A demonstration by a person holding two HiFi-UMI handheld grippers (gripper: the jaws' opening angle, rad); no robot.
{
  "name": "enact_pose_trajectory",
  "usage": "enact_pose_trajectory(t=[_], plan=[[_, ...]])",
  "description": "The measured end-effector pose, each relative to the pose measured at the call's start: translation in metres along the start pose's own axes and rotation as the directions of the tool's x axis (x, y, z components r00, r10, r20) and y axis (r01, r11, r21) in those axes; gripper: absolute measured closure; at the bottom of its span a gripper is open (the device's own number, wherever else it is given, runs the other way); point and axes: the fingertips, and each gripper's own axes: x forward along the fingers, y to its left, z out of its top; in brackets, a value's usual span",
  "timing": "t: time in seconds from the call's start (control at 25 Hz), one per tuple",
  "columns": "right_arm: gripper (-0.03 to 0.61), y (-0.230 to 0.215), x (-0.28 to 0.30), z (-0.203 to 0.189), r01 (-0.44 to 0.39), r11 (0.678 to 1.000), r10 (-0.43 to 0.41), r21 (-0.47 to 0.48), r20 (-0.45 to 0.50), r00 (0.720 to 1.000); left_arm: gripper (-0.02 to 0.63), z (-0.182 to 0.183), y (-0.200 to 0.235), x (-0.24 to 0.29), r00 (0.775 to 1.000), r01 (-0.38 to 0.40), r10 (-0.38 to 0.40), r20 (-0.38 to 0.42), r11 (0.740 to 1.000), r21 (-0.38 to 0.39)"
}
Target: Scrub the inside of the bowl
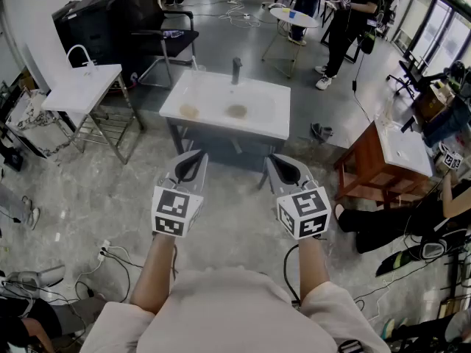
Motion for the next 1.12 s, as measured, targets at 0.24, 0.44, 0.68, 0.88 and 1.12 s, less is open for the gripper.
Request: enact_pose_trajectory(t=[0.24, 0.44, 0.68, 0.88, 1.12], plan=[[0.572, -0.015, -0.008, -0.006, -0.009, 0.999, 0.009, 0.047, 0.013, 1.000, 0.618, 0.007, -0.007, 0.003, 1.000, -0.009, 0.010, 0.019, 0.999, -0.032], [0.572, -0.026, -0.010, -0.016, -0.041, 0.997, 0.040, 0.063, 0.014, 0.999, 0.620, 0.003, -0.016, 0.013, 1.000, -0.016, 0.016, 0.007, 0.999, -0.029], [0.572, -0.041, -0.022, -0.034, -0.090, 0.993, 0.089, 0.071, 0.010, 0.996, 0.618, 0.002, -0.036, 0.018, 0.999, -0.038, 0.039, 0.033, 0.999, -0.029], [0.572, -0.060, -0.018, -0.051, -0.068, 0.992, 0.069, 0.107, -0.003, 0.998, 0.612, -0.009, -0.040, 0.025, 0.999, -0.026, 0.026, 0.020, 0.999, -0.018], [0.572, -0.077, 0.002, -0.050, -0.070, 0.992, 0.070, 0.101, 0.004, 0.998, 0.612, -0.017, -0.029, 0.046, 1.000, -0.020, 0.021, 0.012, 1.000, -0.013]])
